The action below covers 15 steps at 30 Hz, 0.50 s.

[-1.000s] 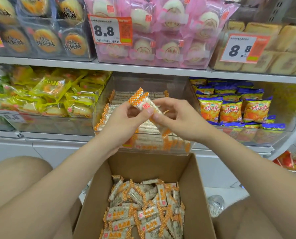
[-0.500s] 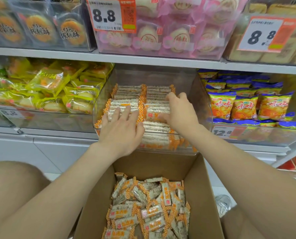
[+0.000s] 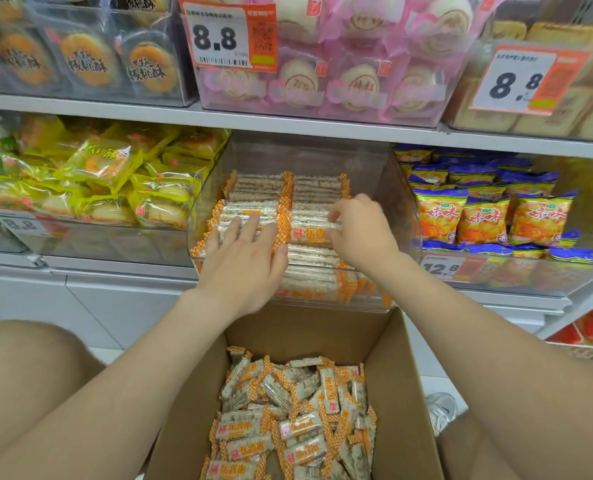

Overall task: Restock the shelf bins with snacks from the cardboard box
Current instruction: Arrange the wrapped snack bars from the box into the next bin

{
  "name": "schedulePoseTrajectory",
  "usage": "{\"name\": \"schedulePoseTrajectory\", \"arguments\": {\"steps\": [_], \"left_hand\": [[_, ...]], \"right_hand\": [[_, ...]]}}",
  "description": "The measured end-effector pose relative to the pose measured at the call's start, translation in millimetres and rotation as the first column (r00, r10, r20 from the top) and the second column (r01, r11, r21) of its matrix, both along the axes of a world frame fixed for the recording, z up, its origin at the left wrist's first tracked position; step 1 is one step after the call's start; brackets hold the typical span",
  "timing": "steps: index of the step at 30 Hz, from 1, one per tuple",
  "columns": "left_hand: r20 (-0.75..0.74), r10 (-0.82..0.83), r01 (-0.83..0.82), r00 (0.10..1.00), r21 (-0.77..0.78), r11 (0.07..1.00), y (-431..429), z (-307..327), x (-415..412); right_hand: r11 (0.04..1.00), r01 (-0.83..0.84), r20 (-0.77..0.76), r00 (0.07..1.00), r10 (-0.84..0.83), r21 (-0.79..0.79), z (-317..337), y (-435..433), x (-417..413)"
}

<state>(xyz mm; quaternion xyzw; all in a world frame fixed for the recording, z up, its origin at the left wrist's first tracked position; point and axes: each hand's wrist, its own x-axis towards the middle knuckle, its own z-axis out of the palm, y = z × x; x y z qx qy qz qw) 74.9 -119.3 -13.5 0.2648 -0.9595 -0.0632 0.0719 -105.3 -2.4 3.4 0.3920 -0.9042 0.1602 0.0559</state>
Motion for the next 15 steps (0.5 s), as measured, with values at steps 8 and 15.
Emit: {"name": "schedulePoseTrajectory", "arguments": {"steps": [8,15], "left_hand": [[-0.292,-0.082,0.054,0.953,-0.104,0.993,3,0,17],[-0.188,-0.265,0.279,0.946,0.05,0.959,53,-6,48]], "right_hand": [[0.976,-0.084,-0.168,0.978,0.119,0.203,12,19,8],[0.917,-0.397,-0.023,0.918,0.396,-0.047,20,72,81]]}}
